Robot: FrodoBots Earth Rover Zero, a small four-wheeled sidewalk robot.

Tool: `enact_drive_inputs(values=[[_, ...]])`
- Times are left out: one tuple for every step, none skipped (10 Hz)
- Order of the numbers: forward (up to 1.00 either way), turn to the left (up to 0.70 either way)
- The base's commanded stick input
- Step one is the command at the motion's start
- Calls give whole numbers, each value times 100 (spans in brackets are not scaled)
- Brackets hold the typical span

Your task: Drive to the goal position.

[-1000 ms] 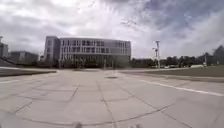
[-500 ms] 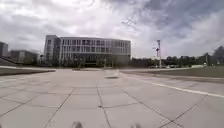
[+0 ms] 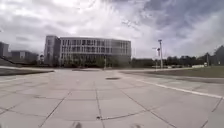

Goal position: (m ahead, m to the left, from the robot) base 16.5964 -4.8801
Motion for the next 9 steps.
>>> enact_drive_inputs(values=[[70, -23], [70, -5], [70, -2], [70, 0], [70, 0], [70, 0], [70, 0], [70, 0], [70, 0]])
